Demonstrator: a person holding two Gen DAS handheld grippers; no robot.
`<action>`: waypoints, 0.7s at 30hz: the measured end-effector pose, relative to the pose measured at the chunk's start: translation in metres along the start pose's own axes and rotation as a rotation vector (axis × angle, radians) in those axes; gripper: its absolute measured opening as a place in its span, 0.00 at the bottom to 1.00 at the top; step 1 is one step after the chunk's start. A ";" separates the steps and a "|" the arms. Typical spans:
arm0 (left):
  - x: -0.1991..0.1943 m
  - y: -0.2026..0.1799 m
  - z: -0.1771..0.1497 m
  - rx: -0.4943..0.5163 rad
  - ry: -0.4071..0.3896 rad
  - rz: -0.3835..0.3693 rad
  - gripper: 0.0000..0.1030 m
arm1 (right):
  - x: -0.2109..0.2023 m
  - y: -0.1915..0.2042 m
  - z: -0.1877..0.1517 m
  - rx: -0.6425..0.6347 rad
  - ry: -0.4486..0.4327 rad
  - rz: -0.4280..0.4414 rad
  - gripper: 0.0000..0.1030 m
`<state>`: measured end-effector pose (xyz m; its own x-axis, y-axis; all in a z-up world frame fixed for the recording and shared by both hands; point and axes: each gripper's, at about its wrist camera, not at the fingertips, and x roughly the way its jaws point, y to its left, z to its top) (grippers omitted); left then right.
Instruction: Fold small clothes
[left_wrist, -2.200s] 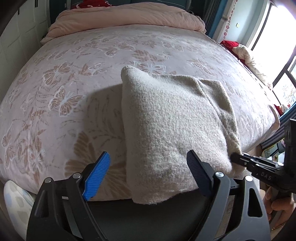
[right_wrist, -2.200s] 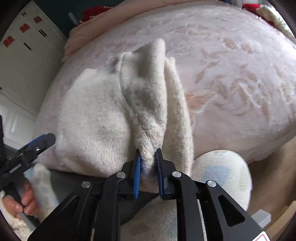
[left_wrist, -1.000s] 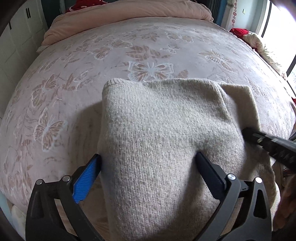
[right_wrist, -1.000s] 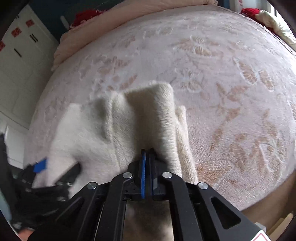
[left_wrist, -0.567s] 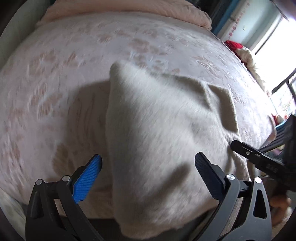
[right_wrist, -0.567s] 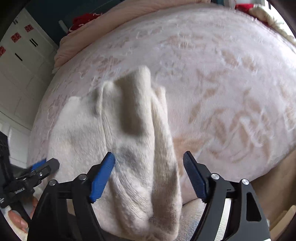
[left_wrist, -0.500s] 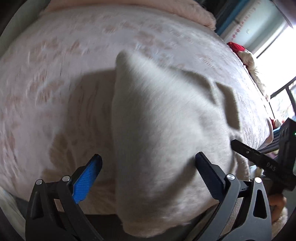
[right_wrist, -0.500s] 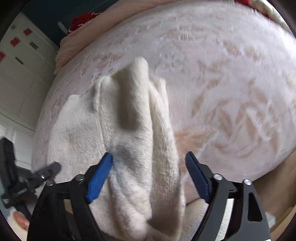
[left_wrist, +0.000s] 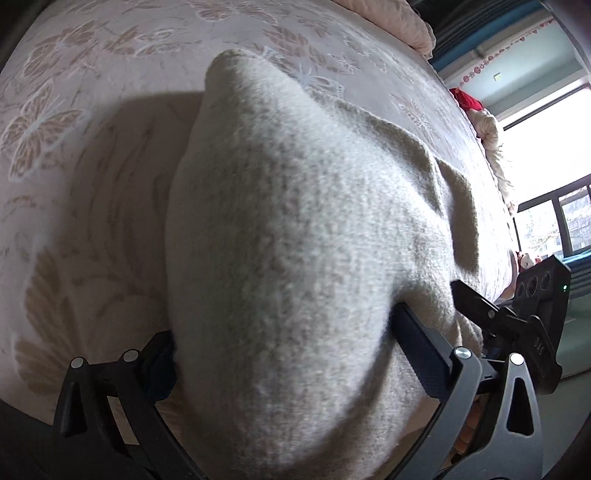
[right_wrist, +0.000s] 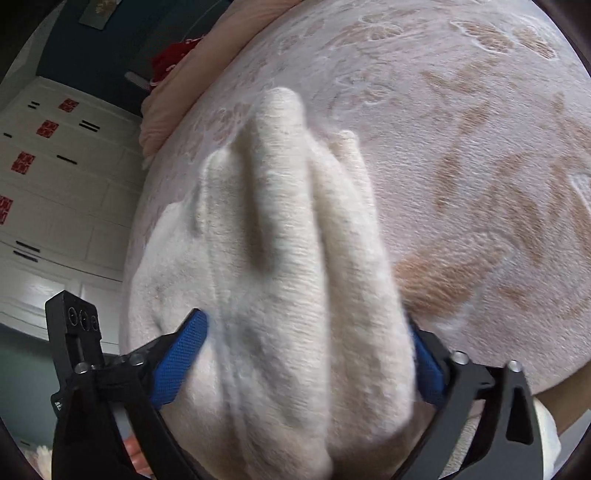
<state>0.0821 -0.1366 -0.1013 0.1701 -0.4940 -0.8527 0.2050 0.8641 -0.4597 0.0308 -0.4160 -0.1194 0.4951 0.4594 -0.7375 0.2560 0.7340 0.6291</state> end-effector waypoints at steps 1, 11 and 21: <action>0.000 -0.001 0.000 -0.001 0.002 -0.001 0.96 | 0.001 0.003 0.001 -0.006 0.005 0.000 0.78; -0.036 -0.014 -0.009 0.107 -0.064 0.080 0.95 | -0.050 0.043 -0.013 -0.148 -0.099 -0.202 0.77; -0.086 -0.002 -0.039 0.137 -0.148 0.144 0.95 | -0.061 0.086 -0.042 -0.228 -0.080 -0.200 0.15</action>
<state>0.0297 -0.0918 -0.0368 0.3442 -0.3843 -0.8566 0.2953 0.9104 -0.2897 -0.0123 -0.3595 -0.0303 0.5202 0.2605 -0.8133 0.1661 0.9033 0.3956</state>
